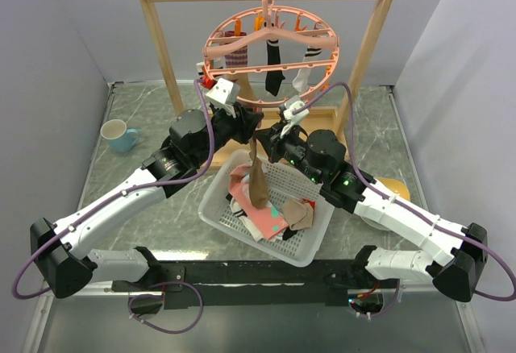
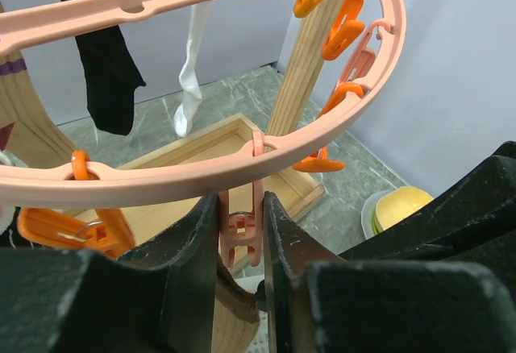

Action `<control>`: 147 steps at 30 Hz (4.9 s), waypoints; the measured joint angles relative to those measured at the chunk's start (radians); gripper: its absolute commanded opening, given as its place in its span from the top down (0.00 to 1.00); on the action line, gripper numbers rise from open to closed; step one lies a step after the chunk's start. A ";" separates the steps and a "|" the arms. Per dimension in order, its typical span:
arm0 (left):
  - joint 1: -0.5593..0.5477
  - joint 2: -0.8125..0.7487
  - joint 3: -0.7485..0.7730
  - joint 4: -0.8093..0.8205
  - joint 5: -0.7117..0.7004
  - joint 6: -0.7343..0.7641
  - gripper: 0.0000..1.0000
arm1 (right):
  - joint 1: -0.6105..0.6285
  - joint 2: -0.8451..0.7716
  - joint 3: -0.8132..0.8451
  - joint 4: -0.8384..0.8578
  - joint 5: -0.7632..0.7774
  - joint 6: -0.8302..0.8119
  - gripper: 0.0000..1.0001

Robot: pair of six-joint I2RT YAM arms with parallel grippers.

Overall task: Clip the socks to the hanger
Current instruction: Clamp the sock onto the hanger.

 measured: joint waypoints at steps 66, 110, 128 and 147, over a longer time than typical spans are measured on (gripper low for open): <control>-0.001 -0.029 -0.039 0.044 -0.002 0.049 0.99 | -0.004 -0.008 0.011 0.000 -0.004 0.001 1.00; -0.001 -0.039 -0.055 0.058 -0.002 0.050 0.85 | -0.004 -0.041 0.060 -0.011 -0.012 -0.021 1.00; 0.022 -0.051 -0.057 0.009 -0.042 0.061 0.02 | -0.004 -0.054 0.059 -0.038 -0.008 -0.021 1.00; 0.241 -0.192 -0.095 -0.010 0.084 -0.064 0.00 | -0.004 -0.091 0.020 -0.049 0.000 -0.017 0.09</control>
